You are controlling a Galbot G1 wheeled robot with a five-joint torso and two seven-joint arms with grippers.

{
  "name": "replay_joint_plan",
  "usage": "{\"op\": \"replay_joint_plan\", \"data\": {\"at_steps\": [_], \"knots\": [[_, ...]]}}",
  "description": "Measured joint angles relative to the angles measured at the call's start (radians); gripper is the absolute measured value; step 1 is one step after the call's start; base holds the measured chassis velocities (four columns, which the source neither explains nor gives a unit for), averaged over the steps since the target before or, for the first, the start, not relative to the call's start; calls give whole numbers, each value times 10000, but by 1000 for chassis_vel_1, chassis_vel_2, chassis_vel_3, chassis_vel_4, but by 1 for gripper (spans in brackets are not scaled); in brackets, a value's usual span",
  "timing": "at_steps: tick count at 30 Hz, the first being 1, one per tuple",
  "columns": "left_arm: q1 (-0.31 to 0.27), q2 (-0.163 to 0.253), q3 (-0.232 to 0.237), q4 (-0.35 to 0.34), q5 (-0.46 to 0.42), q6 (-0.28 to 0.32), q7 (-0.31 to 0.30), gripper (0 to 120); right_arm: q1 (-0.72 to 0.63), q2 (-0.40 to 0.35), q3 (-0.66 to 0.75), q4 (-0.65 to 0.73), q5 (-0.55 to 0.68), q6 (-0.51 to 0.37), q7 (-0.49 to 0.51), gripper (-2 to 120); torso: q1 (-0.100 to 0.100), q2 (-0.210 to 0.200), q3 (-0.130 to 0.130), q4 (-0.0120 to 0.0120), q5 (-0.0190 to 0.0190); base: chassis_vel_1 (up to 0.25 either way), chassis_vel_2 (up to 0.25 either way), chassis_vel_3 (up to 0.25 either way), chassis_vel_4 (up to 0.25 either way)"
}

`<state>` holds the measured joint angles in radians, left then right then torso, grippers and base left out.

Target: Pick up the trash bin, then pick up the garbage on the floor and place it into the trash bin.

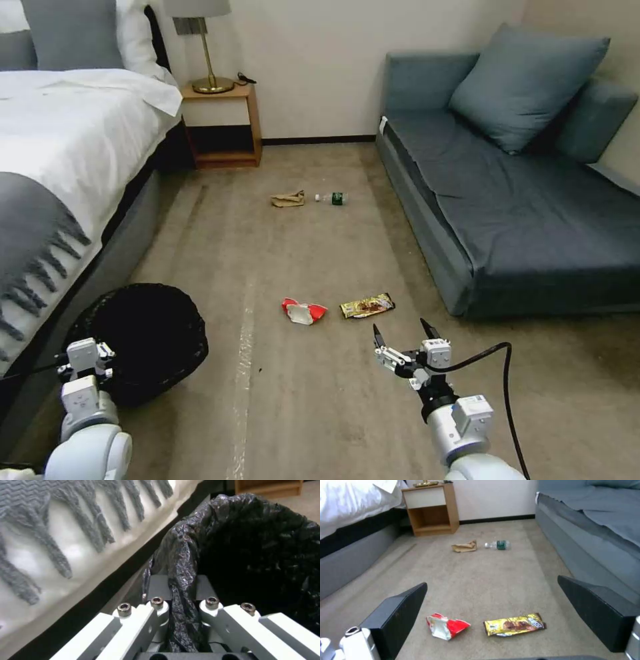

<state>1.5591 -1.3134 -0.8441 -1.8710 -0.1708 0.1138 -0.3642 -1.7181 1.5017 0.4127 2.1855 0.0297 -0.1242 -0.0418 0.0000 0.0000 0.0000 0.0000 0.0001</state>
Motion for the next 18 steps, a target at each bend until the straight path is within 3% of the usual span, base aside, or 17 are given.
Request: {"op": "replay_joint_plan", "data": {"at_steps": [18], "knots": [[-145,-203,-12,250,151,-130,38,7,513,-167,4,-480,64,40,3,100,0,0,1,0,-1,-67,70,62,-66]]}}
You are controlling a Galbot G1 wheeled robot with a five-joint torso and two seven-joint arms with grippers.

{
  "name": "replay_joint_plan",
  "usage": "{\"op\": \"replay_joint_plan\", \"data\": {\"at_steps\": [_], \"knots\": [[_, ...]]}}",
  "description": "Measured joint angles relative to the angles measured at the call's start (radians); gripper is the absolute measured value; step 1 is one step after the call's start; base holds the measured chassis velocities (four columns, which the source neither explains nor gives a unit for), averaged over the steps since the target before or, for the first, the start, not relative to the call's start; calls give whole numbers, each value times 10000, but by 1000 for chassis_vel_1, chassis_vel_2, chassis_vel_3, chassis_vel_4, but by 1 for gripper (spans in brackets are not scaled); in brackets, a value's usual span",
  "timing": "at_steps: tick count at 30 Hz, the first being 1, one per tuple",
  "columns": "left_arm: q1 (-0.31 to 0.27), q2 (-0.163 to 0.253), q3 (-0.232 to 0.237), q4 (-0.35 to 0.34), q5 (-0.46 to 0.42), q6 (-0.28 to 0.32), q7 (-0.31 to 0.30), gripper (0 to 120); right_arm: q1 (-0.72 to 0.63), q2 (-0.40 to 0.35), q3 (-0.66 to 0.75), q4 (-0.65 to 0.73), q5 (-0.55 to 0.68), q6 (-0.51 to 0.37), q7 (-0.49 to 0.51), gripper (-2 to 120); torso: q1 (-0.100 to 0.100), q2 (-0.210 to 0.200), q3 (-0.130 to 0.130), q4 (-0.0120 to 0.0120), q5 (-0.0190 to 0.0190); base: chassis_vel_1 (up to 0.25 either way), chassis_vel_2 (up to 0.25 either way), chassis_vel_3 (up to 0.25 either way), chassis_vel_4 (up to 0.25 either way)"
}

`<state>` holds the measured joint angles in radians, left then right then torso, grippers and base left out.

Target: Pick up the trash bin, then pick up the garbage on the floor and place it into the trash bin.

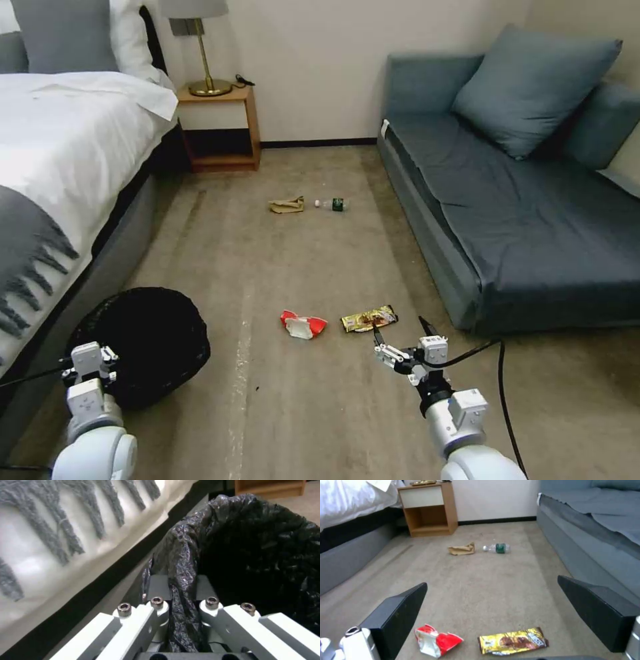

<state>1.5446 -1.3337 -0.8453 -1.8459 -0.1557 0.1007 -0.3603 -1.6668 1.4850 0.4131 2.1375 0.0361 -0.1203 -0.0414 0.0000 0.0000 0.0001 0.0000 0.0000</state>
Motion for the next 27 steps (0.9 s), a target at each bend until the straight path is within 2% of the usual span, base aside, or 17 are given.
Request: {"op": "replay_joint_plan", "data": {"at_steps": [27], "knots": [[-112,-12,12,318,4,-126,37,7,152,117,-22,-255,-42,-3,13,100,0,0,0,0,0,-72,71,71,-75]]}}
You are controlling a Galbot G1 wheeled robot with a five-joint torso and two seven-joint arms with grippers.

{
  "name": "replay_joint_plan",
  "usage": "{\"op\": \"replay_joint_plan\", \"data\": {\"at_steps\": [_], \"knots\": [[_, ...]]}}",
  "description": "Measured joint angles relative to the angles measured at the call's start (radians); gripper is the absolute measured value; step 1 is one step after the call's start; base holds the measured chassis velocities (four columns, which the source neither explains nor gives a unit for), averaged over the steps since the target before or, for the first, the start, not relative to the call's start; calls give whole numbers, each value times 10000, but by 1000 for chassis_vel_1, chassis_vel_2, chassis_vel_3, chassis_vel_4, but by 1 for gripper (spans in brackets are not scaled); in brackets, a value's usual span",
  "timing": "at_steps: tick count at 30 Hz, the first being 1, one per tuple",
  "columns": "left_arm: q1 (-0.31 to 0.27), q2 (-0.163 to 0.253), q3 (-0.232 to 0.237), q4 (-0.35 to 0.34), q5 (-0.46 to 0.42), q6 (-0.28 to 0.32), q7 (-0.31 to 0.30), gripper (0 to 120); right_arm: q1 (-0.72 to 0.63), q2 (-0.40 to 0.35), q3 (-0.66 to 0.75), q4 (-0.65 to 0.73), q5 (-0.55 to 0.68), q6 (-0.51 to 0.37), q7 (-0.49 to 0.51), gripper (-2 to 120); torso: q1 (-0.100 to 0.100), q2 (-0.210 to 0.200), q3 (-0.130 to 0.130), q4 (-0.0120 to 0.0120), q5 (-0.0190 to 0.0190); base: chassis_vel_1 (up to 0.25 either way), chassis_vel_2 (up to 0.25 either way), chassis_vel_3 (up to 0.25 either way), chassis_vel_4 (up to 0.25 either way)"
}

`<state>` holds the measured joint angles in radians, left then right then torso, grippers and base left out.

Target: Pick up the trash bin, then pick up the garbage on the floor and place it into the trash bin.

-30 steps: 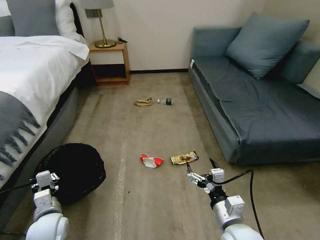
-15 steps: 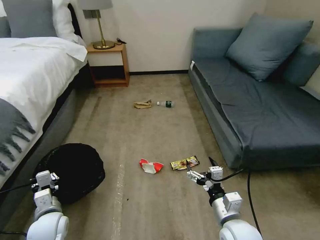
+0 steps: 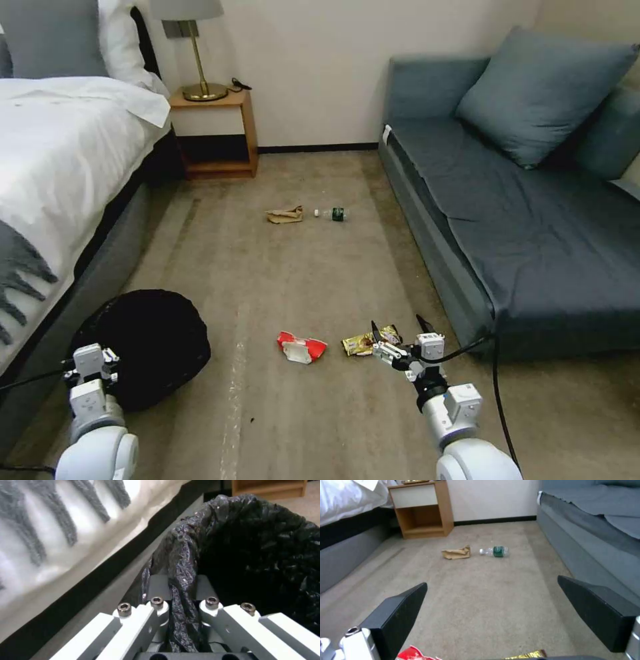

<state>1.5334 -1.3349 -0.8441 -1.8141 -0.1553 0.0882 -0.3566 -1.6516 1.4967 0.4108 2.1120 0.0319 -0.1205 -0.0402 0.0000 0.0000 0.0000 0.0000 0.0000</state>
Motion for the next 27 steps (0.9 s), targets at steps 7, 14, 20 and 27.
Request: {"op": "replay_joint_plan", "data": {"at_steps": [7,14,20,27], "knots": [[6,48,6,67,-20,-60,8,7,-112,66,-8,-8,-114,52,0,100,0,0,0,0,0,-74,62,63,-57],[-15,104,2,76,-54,-78,9,7,-99,78,-2,-24,-147,64,-9,100,0,0,0,0,0,-63,68,71,-73],[-29,116,1,99,-59,-88,15,7,-64,157,-45,-104,-213,97,-23,100,0,0,0,1,0,-69,80,72,-77],[-62,144,0,138,-63,-89,21,7,48,164,-58,-206,-232,120,-33,100,1,0,0,0,0,-66,66,74,-79]]}}
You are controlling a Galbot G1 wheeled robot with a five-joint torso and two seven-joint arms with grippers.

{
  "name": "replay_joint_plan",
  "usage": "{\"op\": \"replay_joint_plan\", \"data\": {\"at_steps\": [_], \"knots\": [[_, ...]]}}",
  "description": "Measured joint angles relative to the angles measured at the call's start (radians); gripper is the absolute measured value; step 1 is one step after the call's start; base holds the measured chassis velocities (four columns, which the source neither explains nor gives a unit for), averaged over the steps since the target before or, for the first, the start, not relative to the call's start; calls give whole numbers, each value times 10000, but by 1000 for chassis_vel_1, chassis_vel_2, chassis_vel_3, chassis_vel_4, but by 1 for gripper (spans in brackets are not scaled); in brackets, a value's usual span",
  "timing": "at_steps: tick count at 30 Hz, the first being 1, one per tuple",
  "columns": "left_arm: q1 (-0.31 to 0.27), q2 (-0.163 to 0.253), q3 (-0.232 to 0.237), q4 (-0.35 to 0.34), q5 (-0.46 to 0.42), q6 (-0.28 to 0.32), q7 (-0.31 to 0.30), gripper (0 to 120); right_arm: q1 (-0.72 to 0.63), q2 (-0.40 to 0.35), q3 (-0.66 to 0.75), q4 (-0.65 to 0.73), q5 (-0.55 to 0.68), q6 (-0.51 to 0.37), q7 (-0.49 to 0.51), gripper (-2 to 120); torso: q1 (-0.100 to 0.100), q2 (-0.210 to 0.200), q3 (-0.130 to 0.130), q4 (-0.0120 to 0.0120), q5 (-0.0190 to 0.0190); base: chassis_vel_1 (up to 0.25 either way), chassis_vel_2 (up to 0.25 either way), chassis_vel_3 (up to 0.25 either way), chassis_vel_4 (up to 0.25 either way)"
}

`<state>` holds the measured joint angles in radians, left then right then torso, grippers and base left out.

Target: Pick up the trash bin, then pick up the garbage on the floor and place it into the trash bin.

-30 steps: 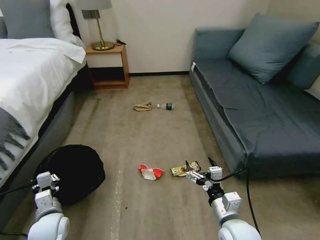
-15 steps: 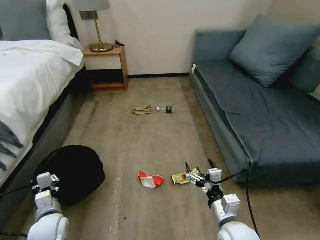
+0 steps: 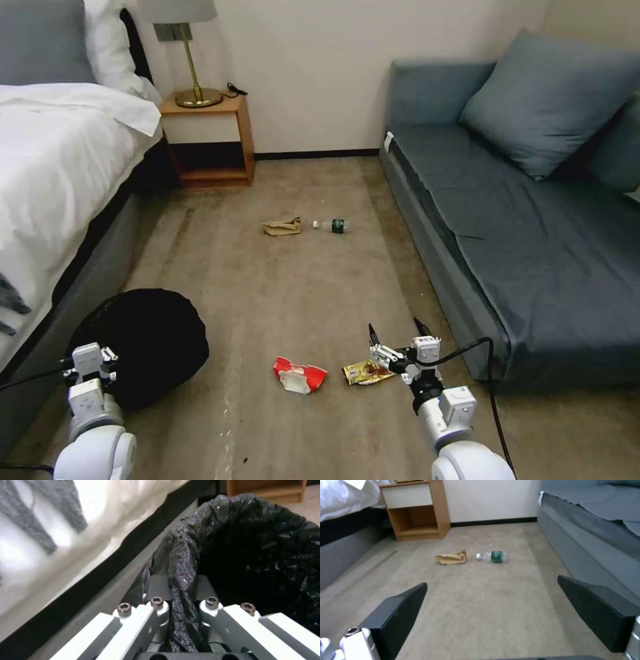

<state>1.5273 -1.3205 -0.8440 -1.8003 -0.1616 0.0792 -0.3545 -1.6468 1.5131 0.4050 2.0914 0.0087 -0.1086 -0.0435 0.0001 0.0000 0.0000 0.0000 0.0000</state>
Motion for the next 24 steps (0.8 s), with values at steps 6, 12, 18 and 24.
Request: {"op": "replay_joint_plan", "data": {"at_steps": [6,12,18,24], "knots": [[10,0,-1,0,-1,-7,3,7,-18,-51,-53,18,65,-93,17,100,0,0,0,0,1,-68,67,62,-64],[26,-10,-1,1,9,-85,10,7,-48,-145,-87,96,93,-230,19,100,0,0,0,0,0,-49,53,61,-51],[40,7,-2,-1,24,-120,33,7,118,-535,-49,99,276,-295,19,100,0,0,0,-1,1,-7,7,12,-5],[95,9,-72,10,74,-214,63,7,856,-1833,-70,-54,873,-740,-12,100,-1,0,0,0,1,0,0,0,0]]}}
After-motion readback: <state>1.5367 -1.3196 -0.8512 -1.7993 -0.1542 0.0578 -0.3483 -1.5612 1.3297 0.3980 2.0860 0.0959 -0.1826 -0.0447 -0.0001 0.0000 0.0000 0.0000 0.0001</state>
